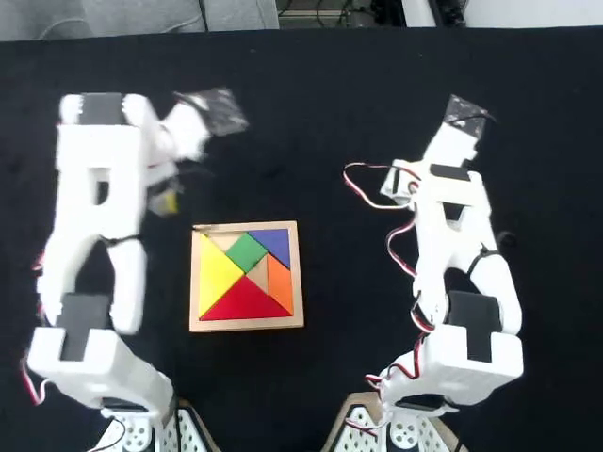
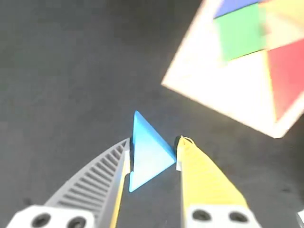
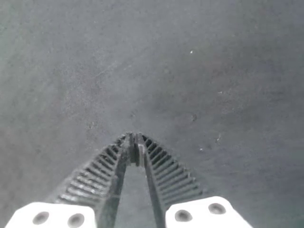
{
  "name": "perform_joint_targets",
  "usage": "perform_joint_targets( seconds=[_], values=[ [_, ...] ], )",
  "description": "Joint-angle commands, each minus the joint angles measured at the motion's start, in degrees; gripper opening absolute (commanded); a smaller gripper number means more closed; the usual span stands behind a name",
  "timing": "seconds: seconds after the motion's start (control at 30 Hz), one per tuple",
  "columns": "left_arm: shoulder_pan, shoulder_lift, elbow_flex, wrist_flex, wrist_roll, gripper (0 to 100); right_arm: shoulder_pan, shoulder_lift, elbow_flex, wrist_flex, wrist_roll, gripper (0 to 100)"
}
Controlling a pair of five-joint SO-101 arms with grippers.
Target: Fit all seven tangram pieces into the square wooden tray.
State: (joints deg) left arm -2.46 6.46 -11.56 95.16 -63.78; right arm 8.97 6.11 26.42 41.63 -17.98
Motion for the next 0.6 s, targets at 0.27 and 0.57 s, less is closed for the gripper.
perform_joint_targets(
  seconds=[0.27,0.57],
  values=[
    [12.9,-4.3,26.0,-27.3,5.9,11,1.4,-3.5,-3.8,-1.1,-0.8,1.1],
    [12.5,-3.7,29.1,-32.8,5.9,11,1.2,-3.6,-3.8,-1.1,-0.8,1.1]
  ],
)
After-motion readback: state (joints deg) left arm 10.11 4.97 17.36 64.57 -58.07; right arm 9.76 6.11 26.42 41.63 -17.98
